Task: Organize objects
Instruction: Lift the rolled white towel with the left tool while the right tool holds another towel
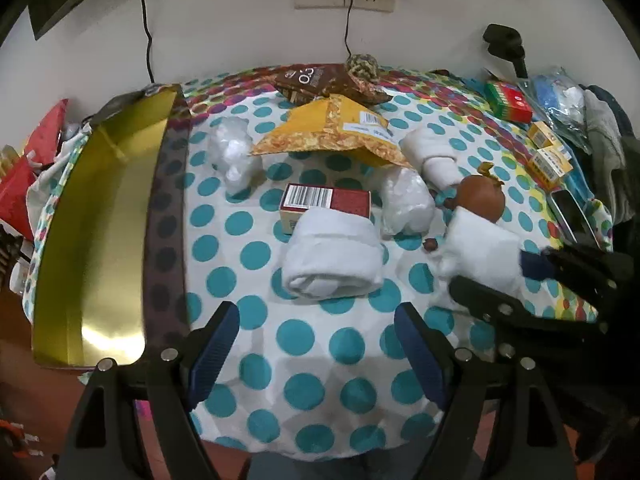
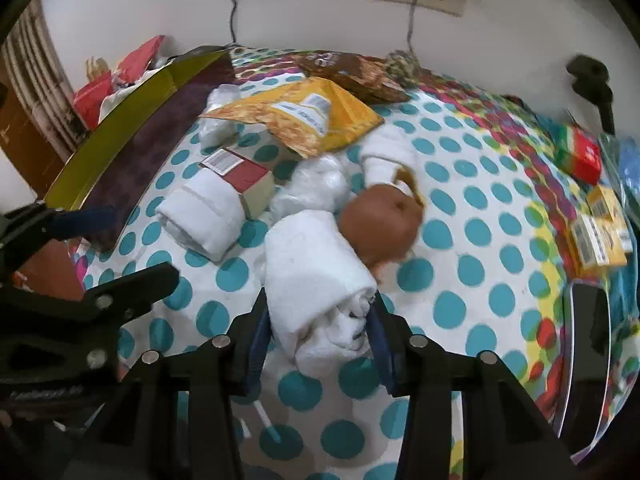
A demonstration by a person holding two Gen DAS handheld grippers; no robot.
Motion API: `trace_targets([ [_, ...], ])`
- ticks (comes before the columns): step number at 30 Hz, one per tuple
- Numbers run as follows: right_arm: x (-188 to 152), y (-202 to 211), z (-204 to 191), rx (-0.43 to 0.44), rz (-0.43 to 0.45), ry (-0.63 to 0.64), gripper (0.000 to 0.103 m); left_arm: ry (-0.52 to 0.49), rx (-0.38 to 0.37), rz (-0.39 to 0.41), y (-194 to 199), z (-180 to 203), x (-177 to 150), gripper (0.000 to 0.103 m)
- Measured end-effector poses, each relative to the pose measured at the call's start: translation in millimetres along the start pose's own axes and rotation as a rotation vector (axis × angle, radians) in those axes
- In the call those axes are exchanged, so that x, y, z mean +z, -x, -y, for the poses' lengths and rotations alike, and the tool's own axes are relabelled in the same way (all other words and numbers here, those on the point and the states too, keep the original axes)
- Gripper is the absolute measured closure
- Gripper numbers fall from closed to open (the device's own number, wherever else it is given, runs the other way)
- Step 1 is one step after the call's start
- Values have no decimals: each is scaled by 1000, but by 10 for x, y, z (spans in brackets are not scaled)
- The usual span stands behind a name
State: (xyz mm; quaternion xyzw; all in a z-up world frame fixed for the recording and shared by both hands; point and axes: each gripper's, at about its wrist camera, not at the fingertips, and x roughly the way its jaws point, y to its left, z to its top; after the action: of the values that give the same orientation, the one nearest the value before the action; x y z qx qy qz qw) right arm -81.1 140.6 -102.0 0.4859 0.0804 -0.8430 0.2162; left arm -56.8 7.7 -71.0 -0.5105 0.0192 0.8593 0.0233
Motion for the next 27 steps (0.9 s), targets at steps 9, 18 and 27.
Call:
trace_targets([
  [9,-192,126,141,26,26,-113,64,14,27,-15,-270,72,138,21],
  [18,-262,124,174,36,48,-140,64,11,22,0,-378,50,106,21],
  [27,-254,131,188,39,47,-152,64,-4,-7,8,-337,73,107,44],
])
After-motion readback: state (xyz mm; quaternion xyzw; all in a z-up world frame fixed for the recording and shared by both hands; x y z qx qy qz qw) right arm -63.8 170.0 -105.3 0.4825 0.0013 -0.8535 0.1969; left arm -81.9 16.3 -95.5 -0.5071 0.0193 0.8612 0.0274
